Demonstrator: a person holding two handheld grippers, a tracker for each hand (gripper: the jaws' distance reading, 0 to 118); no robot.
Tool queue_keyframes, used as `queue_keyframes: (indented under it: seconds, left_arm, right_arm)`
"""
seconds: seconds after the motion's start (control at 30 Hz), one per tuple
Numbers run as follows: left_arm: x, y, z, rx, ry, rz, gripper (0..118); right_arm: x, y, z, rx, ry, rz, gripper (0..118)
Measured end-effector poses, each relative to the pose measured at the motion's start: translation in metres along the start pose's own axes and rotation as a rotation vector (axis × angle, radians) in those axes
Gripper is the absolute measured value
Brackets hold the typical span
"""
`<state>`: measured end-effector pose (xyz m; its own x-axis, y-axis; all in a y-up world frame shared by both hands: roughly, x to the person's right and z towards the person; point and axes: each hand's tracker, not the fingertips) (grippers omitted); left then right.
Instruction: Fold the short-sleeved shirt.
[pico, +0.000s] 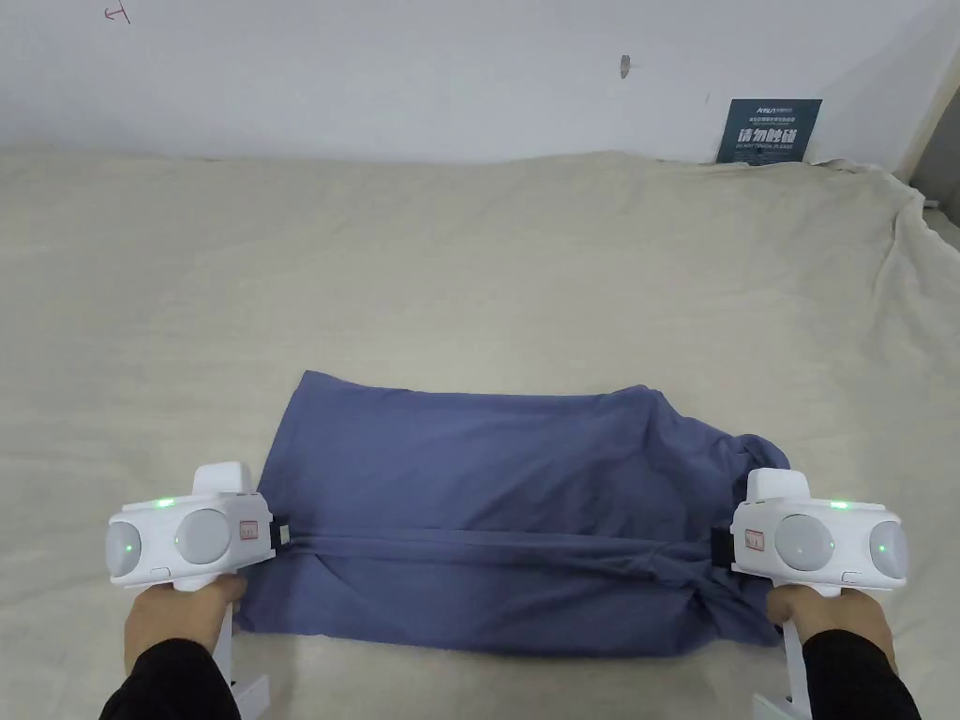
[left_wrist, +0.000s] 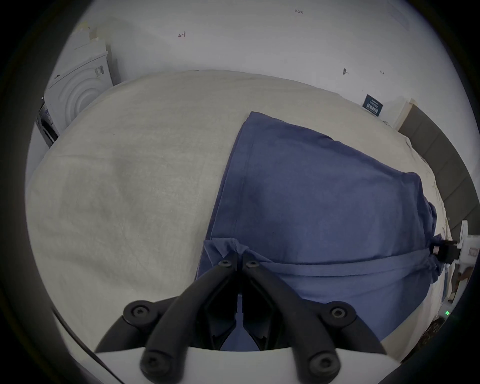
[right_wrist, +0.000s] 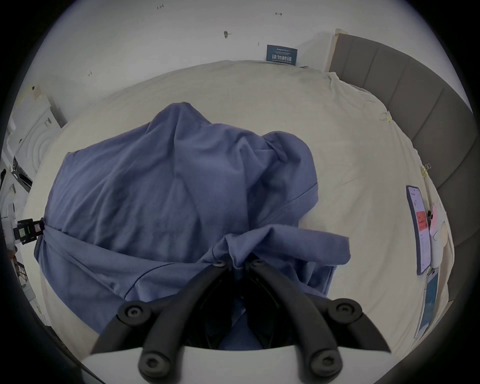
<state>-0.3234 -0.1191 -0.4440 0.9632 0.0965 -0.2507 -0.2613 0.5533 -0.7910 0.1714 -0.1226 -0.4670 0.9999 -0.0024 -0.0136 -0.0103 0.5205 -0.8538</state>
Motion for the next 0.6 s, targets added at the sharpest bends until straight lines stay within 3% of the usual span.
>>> queue_keyframes:
  seconds: [0.07, 0.1, 0.13, 0.17, 0.2, 0.23, 0.43, 0.6]
  left_arm:
    - [-0.002, 0.002, 0.010, 0.008, -0.017, 0.018, 21]
    - [-0.002, 0.003, 0.015, 0.014, -0.021, 0.024, 37]
    - [0.000, 0.004, 0.022, 0.021, -0.010, 0.029, 68]
    - [0.001, 0.004, 0.030, 0.047, 0.008, 0.036, 87]
    - [0.004, 0.004, 0.042, 0.090, 0.025, 0.035, 100]
    - [0.005, 0.004, 0.053, 0.122, 0.023, 0.035, 105]
    - [0.005, -0.005, 0.137, 0.309, -0.055, 0.053, 105]
    - [0.004, -0.039, 0.196, 0.430, -0.040, 0.043, 102]
  right_arm:
    - [0.000, 0.000, 0.009, 0.016, -0.005, -0.007, 21]
    - [0.000, 0.001, 0.018, 0.030, -0.010, -0.004, 38]
    - [0.001, 0.001, 0.027, 0.068, -0.020, -0.003, 67]
    - [0.002, 0.002, 0.038, 0.113, -0.019, -0.007, 83]
    - [0.005, 0.002, 0.054, 0.177, -0.008, -0.015, 91]
    - [0.005, 0.002, 0.069, 0.224, 0.004, -0.022, 91]
    - [0.016, -0.014, 0.174, 0.478, 0.025, -0.017, 91]
    - [0.018, -0.051, 0.236, 0.603, 0.011, 0.000, 91]
